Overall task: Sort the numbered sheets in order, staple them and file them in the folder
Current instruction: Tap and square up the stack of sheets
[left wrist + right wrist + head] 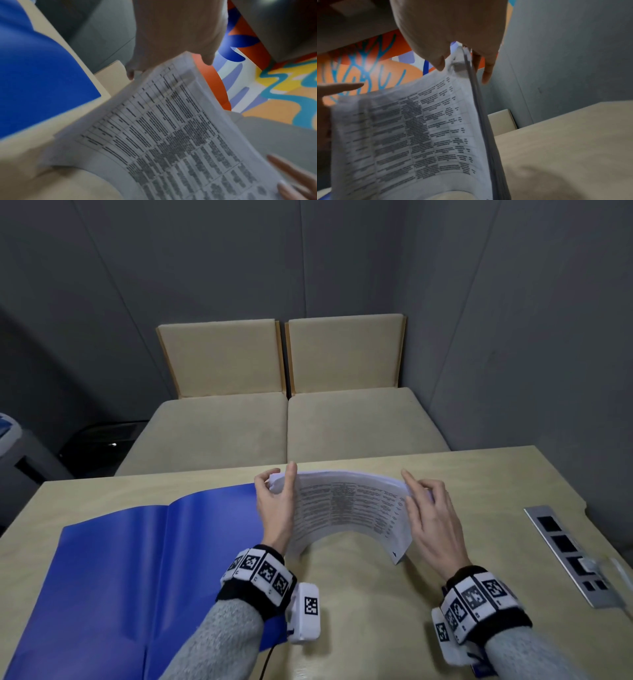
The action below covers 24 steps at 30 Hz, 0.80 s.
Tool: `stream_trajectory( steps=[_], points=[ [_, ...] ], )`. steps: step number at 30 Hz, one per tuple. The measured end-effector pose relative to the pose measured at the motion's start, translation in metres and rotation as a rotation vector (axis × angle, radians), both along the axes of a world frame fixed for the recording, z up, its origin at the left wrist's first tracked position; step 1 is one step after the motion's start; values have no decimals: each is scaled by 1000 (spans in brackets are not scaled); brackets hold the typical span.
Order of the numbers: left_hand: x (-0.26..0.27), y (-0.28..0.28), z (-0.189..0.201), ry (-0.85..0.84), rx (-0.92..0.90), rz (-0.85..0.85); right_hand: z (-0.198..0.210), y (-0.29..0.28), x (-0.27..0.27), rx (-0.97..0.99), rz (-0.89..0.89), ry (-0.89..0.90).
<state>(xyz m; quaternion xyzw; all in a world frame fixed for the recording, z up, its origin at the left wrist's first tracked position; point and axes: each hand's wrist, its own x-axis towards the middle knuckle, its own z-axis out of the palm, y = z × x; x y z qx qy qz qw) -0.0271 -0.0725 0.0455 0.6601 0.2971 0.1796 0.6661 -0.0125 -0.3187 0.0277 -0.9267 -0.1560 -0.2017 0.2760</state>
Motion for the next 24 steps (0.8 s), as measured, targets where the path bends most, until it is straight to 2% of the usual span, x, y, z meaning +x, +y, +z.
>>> stream_trajectory(
  steps=[2, 5, 12, 15, 16, 17, 19, 21, 22, 24],
  points=[
    [7, -3, 2, 17, 7, 38, -4, -1, 0, -44, -13, -29],
    [15, -1, -3, 11, 33, 56, -4, -2, -2, 25, -13, 5],
    [17, 8, -12, -51, 97, -2, -3, 1, 3, 89, 6, 61],
    [15, 9, -7, -61, 204, -35, -1, 2, 2, 96, -28, 115],
    [16, 11, -7, -81, 322, -50, -1, 2, 3, 88, -31, 118],
    [16, 13, -8, -83, 514, -70, 0, 1, 4, 79, -30, 121],
    [16, 16, -11, 14, 1036, -123, 1, -1, 7, 66, -19, 141],
    [14, 8, -5, 84, 1421, -257, 2, -2, 8, 62, -17, 163],
    [13, 1, 0, 96, 1536, -346, 2, -3, 8, 60, -19, 167],
    [15, -16, 9, 99, 1637, -544, 3, -2, 8, 56, -22, 173]
  ],
)
